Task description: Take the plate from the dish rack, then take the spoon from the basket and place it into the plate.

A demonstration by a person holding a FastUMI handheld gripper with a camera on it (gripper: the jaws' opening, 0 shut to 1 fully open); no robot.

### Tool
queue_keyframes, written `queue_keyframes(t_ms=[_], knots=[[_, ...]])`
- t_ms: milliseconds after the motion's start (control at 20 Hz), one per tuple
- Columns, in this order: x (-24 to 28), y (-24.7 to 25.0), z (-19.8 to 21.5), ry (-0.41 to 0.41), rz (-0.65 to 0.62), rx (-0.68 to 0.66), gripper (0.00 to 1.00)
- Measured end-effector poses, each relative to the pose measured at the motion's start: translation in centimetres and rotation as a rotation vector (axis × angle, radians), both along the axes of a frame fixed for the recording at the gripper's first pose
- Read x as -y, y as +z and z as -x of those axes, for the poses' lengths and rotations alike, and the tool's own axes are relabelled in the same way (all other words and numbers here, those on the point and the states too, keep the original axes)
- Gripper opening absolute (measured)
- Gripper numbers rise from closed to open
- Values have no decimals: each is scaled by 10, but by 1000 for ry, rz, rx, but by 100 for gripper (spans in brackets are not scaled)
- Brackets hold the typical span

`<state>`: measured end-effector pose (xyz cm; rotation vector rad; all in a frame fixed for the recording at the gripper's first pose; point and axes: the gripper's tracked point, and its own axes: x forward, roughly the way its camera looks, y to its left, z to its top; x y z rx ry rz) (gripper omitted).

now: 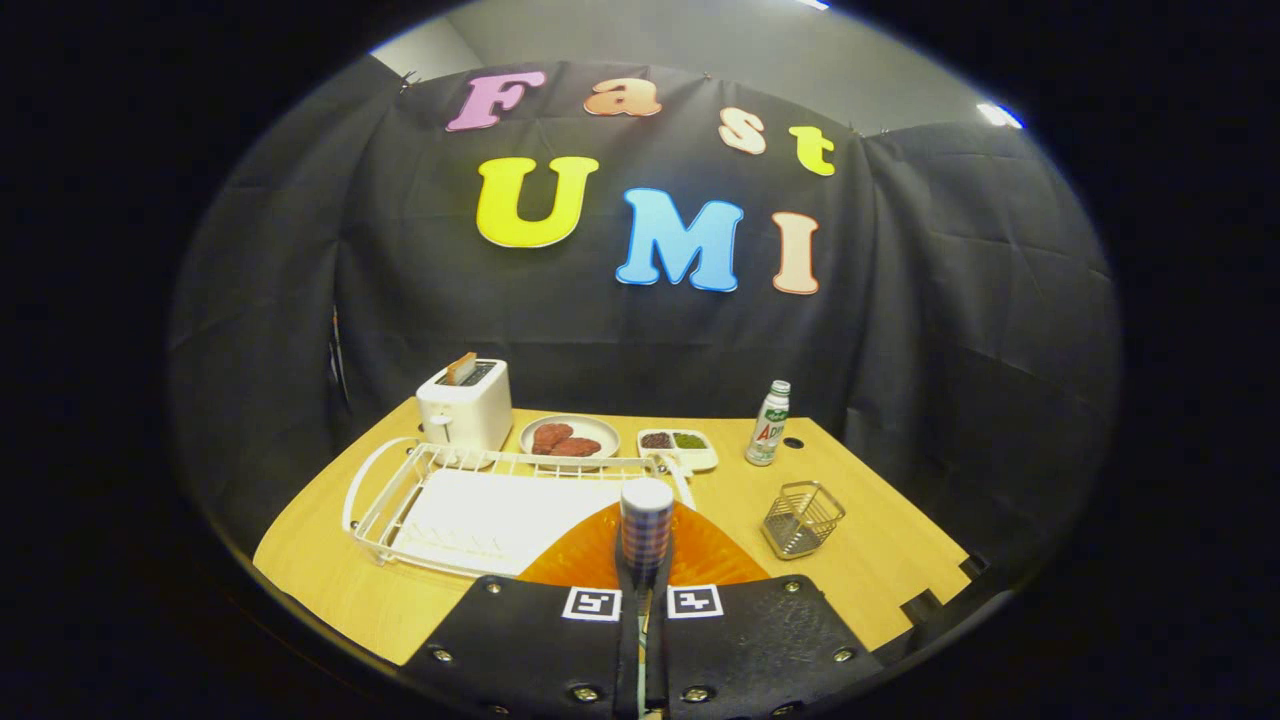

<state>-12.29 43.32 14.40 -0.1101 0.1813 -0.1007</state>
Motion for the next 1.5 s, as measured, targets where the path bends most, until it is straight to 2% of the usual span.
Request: queue_keyframes(t_ms=[400,950,1250,1350,1500], knots=[[-52,-53,14,112,31,-24,3],[-35,-109,17,-17,-34,-97,14],[-31,-107,14,-38,-27,-106,16],[-25,-102,12,-62,-22,-101,29],[-24,-97,10,-66,-38,-102,30]])
